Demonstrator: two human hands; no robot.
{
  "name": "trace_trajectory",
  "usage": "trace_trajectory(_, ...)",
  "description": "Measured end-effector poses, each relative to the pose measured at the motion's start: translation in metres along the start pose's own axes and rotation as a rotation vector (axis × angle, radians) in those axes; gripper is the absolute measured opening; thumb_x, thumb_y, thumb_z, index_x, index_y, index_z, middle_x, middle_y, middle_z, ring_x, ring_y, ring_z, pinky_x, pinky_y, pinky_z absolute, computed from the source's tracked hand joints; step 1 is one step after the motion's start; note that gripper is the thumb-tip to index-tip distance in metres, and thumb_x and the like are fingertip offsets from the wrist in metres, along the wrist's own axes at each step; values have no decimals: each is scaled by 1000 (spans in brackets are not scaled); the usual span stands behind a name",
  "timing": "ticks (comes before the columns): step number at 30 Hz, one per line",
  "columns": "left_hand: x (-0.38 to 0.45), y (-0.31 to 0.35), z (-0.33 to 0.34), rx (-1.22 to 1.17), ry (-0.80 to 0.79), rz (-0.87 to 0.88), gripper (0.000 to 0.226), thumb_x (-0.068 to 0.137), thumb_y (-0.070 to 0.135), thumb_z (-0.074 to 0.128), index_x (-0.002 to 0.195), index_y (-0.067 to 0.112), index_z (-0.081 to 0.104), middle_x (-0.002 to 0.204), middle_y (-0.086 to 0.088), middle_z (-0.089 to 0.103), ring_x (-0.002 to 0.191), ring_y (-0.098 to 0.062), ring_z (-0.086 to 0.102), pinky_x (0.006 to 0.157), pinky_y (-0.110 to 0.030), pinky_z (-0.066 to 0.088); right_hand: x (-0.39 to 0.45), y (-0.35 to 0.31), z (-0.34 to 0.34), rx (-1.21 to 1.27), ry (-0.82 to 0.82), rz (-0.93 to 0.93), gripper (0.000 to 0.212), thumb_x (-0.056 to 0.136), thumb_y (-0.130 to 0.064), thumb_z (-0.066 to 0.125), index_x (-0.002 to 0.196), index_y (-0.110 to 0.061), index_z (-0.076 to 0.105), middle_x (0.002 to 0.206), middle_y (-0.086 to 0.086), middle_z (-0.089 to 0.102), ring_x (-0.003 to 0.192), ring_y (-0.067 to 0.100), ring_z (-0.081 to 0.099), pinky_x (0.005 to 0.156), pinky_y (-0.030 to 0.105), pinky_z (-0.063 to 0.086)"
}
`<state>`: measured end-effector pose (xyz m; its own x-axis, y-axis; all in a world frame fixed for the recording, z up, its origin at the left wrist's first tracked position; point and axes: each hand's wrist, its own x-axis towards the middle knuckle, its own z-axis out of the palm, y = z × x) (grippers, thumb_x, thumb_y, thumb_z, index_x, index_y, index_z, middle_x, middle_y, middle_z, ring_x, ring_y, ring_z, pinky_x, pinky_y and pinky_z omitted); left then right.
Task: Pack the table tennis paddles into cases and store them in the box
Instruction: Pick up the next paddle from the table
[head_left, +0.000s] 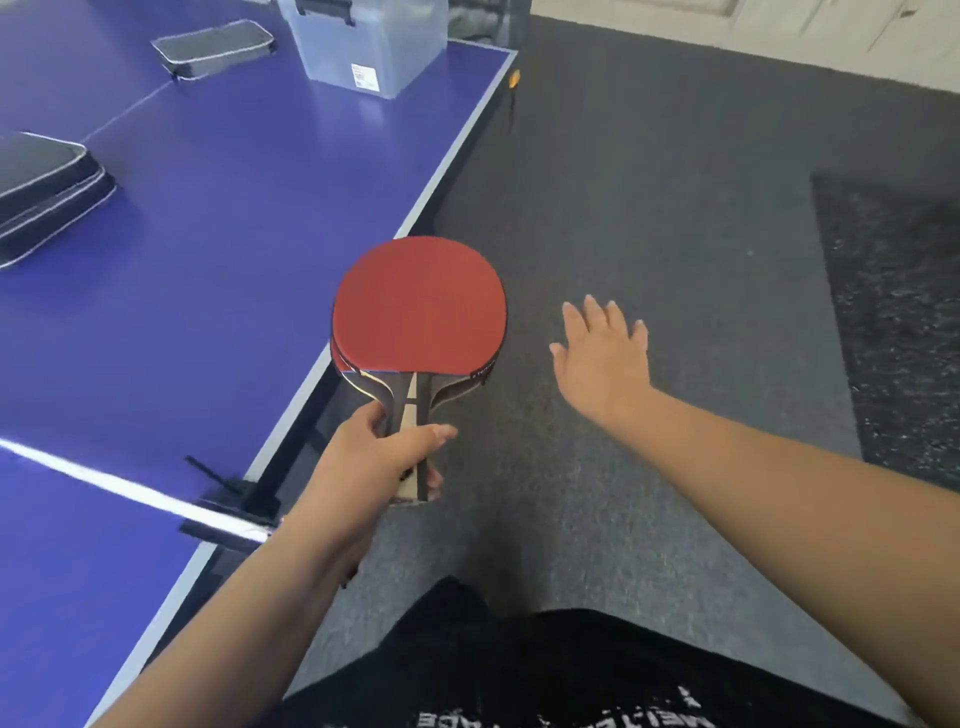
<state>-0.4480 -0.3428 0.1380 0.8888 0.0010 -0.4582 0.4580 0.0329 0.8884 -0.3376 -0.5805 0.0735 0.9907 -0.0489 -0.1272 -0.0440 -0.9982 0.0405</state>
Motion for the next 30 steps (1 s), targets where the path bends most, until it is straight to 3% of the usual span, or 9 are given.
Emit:
trace_trajectory(7, 81, 33, -15, -93, 180, -14, 48, 64, 26, 72, 102, 1, 57, 105, -36, 60, 52, -20, 56, 49, -31, 47, 121, -41, -17, -9, 23, -165, 58, 103, -40, 27, 155, -19, 10, 163, 8, 8, 149, 32, 7, 118, 55, 11)
trace_trajectory(13, 151, 65, -42, -161, 286, -49, 47, 62, 25, 76, 99, 3, 56, 85, -26, 60, 52, -25, 54, 56, -34, 47, 218, -72, -35, -13, 8, -347, 60, 102, -44, 27, 155, -21, 10, 163, 5, 9, 149, 29, 7, 119, 53, 12)
trace_trajectory(16, 175, 79, -55, -166, 336, -47, 40, 67, 19, 79, 98, 6, 57, 89, -29, 62, 54, -25, 54, 55, -32, 50, 266, -88, -48, -28, -6, -422, 60, 102, -45, 28, 155, -21, 13, 162, 6, 13, 149, 30, 10, 118, 55, 15)
trace_trajectory(22, 212, 93, -76, -233, 478, -67, 61, 62, 28, 75, 112, 1, 54, 107, -32, 62, 58, -25, 56, 64, -38, 52, 350, -153, -54, -60, -35, -491, 59, 102, -46, 26, 155, -22, 13, 162, 8, 13, 148, 32, 11, 116, 55, 15)
trace_trajectory(26, 246, 104, -81, -347, 610, -73, 62, 62, 26, 74, 114, -2, 54, 97, -33, 64, 56, -22, 57, 57, -32, 52, 396, -207, -59, -44, -61, -567, 58, 102, -47, 25, 154, -23, 13, 162, 7, 12, 148, 32, 10, 116, 55, 15)
trace_trajectory(30, 271, 120, -87, -427, 732, -71, 66, 62, 26, 75, 115, -5, 52, 88, -20, 61, 57, -24, 55, 60, -34, 51, 435, -251, -66, -71, -43, -731, 58, 103, -46, 25, 154, -21, 13, 162, 8, 12, 148, 33, 9, 116, 56, 14)
